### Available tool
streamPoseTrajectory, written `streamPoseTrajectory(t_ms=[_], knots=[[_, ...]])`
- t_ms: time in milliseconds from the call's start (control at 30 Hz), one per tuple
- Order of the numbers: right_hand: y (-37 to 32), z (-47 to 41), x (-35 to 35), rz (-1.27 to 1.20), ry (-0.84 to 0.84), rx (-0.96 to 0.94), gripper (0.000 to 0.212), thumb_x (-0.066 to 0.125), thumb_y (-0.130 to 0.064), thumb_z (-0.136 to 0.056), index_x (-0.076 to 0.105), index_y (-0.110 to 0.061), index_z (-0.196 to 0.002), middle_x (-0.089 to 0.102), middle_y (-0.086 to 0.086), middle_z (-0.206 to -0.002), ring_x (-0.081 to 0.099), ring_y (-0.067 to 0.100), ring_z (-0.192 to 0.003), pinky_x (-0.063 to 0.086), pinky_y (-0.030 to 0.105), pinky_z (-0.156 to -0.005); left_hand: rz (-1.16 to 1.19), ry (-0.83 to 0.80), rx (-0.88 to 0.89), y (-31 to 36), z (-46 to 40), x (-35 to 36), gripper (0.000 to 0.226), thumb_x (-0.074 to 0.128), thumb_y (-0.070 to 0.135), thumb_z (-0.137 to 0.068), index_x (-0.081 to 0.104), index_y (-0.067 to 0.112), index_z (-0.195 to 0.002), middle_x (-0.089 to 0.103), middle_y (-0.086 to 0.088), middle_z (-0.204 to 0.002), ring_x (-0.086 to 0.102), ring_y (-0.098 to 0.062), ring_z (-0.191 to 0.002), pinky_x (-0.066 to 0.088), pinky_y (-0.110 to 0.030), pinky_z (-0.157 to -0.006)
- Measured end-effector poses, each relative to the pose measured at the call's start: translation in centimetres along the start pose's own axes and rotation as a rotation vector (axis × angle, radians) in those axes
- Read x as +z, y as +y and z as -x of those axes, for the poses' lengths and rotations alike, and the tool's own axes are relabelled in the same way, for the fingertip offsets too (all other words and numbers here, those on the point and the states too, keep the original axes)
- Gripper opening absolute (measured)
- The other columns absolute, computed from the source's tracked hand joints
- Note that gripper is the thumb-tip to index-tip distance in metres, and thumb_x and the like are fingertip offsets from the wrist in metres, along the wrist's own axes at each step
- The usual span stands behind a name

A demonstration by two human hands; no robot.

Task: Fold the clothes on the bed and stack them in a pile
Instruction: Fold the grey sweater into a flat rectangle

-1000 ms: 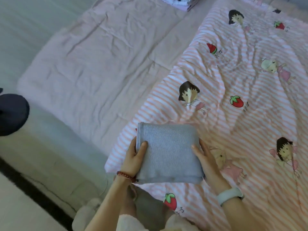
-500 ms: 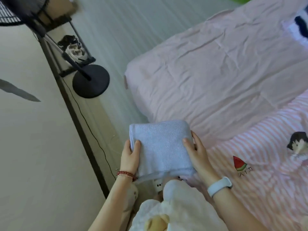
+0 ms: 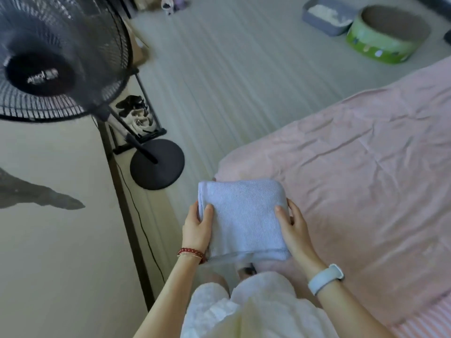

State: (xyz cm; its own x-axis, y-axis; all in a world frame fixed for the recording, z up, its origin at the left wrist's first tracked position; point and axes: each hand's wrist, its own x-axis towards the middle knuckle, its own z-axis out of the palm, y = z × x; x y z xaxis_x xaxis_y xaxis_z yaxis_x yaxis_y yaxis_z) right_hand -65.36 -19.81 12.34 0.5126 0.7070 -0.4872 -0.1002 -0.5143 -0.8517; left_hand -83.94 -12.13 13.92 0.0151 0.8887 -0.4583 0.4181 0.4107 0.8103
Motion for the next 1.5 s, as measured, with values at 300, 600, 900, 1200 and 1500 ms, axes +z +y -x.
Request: streamPoseTrajectory(t_ms=[300, 600, 900, 1200, 1500], knots=[[-10.8, -13.1, 7.7, -0.048, 0.104, -0.032, 0.040, 0.052, -0.031, -0.093, 0.048, -0.018, -0.130, 0.056, 0.001, -0.126, 0.055, 0.010, -0.103, 0.041, 0.020, -0.080, -0.062, -0.069, 0.107, 10.4, -17.6, -3.0, 0.004, 0.049, 0.033, -0.094, 0.052, 0.035, -0.093, 0.057, 0.022, -0.086, 0.055, -0.002, -0.081, 0.042, -0.021, -0.068], [-19.3, -24.4, 14.3, -0.237, 0.219, -0.029, 0.033, 0.052, -0.031, -0.093, 0.045, -0.025, -0.125, 0.055, -0.003, -0.123, 0.056, 0.006, -0.103, 0.042, 0.026, -0.087, -0.126, -0.145, 0.216, 19.8, -33.6, -3.7, 0.028, 0.047, 0.036, -0.094, 0.049, 0.023, -0.119, 0.052, 0.019, -0.089, 0.052, -0.008, -0.086, 0.036, -0.022, -0.072], [-25.2, -36.9, 11.3, -0.272, 0.390, -0.023, 0.048, 0.054, -0.030, -0.092, 0.040, -0.018, -0.136, 0.053, -0.003, -0.125, 0.053, 0.014, -0.110, 0.043, 0.029, -0.088, -0.118, -0.305, 0.282, 29.0, -45.7, 5.7, 0.034, 0.049, 0.032, -0.094, 0.052, 0.015, -0.123, 0.056, 0.006, -0.102, 0.052, -0.013, -0.091, 0.037, -0.025, -0.077], [-32.7, -50.5, 2.0, -0.308, 0.581, 0.072, 0.057, 0.056, -0.040, -0.089, 0.035, -0.023, -0.140, 0.049, -0.002, -0.124, 0.052, 0.019, -0.111, 0.043, 0.038, -0.097, -0.173, -0.497, 0.362, 42.5, -55.3, 19.0, 0.037, 0.051, 0.031, -0.093, 0.049, 0.013, -0.126, 0.057, 0.004, -0.104, 0.053, -0.014, -0.094, 0.041, -0.026, -0.080], [-35.6, -57.1, -8.5, -0.442, 0.835, 0.155, 0.054, 0.054, -0.034, -0.091, 0.037, -0.015, -0.138, 0.048, 0.007, -0.134, 0.050, 0.023, -0.118, 0.042, 0.041, -0.102, -0.328, -0.773, 0.445, 51.4, -58.6, 35.5, 0.026, 0.052, 0.030, -0.093, 0.056, 0.013, -0.113, 0.060, 0.004, -0.095, 0.057, -0.021, -0.094, 0.045, -0.032, -0.080]])
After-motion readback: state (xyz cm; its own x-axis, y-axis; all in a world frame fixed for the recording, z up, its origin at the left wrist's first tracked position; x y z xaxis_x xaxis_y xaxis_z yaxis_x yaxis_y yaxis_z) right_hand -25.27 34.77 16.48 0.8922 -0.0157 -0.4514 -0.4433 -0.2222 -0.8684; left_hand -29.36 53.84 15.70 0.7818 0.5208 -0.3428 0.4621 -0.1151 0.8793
